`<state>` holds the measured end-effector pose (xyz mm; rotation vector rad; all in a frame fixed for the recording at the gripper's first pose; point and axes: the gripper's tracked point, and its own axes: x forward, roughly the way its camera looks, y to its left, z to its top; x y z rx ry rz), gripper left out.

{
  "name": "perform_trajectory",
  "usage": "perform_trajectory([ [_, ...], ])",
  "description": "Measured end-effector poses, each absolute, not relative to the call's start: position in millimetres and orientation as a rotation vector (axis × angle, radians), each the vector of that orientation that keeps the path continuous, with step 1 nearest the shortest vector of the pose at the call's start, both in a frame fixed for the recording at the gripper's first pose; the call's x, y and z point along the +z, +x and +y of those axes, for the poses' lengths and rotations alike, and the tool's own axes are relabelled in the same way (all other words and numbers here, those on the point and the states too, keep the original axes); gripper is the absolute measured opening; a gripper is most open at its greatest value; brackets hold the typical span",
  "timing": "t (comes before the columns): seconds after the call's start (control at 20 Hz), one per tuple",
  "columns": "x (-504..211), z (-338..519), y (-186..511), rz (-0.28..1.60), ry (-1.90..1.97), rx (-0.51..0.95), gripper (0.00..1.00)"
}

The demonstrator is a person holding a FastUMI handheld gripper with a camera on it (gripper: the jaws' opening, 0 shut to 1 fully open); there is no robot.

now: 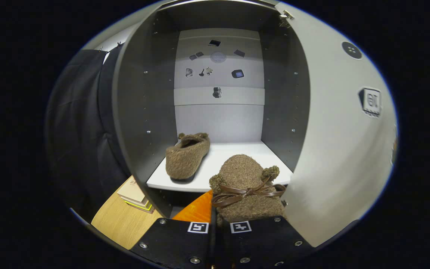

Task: Open the shoe cabinet door, grab the shoes and put them into the shoe cabinet, then close the shoe cabinet door.

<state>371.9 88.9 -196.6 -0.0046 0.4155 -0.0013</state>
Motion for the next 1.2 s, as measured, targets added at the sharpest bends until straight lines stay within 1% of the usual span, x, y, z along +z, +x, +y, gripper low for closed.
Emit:
perform_trajectory([
  [0.45,-209.3,82.5,489.3,0.439,0.020,0.062,0.07],
  [0.7,-216.1,86.4,535.2,0.444,0.024,0.091,0.07],
  [0.9,-224.2,82.9,563.2,0.452,0.019,0.078,0.07],
  [1.05,-240.4,79.1,572.5,0.512,0.066,0.038,0.10],
  [1.1,-241.7,82.3,572.3,0.524,0.097,0.046,0.12],
  [1.15,-240.7,82.1,573.8,0.521,0.111,0.045,0.17],
  [1.2,-238.7,80.5,572.5,0.518,0.107,0.039,0.19],
])
